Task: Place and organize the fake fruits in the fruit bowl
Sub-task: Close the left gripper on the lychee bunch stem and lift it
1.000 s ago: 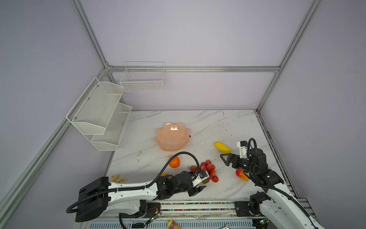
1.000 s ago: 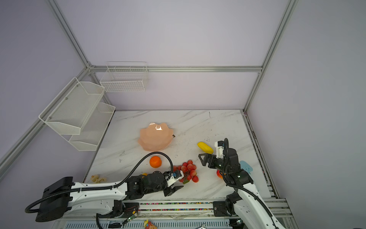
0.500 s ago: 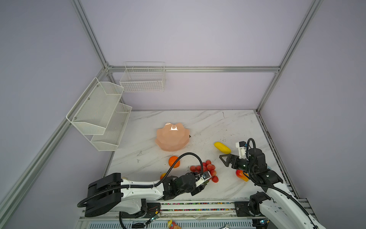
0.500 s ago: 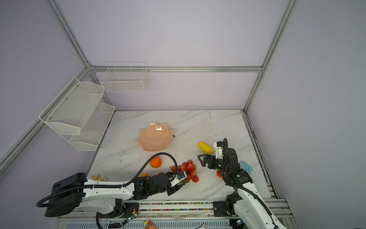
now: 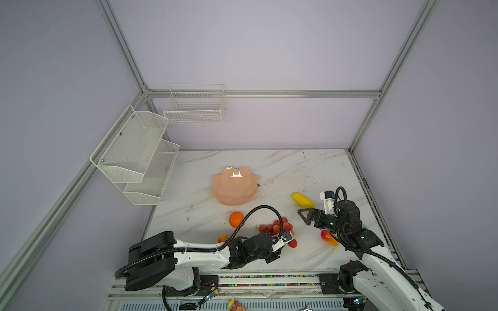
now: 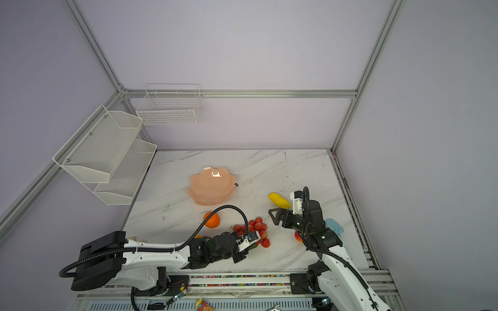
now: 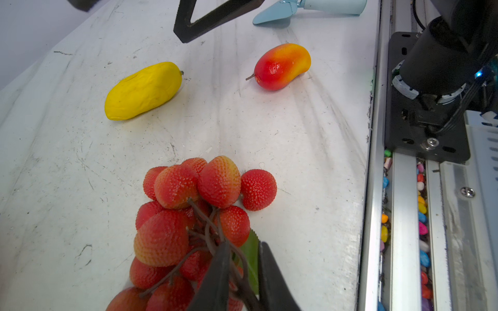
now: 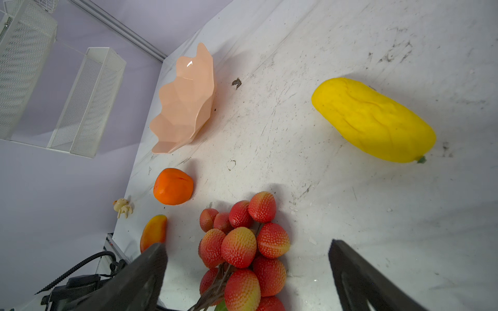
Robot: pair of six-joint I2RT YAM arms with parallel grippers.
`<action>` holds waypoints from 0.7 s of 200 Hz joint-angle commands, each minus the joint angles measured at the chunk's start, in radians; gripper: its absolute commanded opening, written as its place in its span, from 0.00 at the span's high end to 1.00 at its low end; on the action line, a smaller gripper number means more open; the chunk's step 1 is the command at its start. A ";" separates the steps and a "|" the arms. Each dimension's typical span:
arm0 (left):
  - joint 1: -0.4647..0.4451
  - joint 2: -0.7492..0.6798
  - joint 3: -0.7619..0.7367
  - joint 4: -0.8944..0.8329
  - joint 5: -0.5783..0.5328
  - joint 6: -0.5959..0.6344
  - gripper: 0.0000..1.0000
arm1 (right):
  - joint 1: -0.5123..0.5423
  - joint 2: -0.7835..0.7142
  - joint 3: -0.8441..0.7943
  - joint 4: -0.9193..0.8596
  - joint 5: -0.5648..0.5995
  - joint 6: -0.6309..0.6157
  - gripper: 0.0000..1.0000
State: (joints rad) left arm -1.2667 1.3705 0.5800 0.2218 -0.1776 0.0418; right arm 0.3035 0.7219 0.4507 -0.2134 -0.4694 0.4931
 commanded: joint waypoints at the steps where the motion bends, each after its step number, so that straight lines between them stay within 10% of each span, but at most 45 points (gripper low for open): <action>1: -0.005 -0.004 0.089 0.010 0.006 0.000 0.81 | 0.005 0.009 -0.009 0.040 -0.012 0.018 0.03; 140: 0.049 -0.196 0.140 -0.054 -0.153 0.002 1.00 | 0.005 0.155 0.111 0.200 -0.092 -0.053 0.03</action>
State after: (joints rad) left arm -1.2568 1.2663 0.5949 0.1867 -0.2718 0.0219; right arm 0.3035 0.8562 0.4789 -0.1154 -0.5011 0.4778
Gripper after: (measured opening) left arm 0.055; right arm 0.974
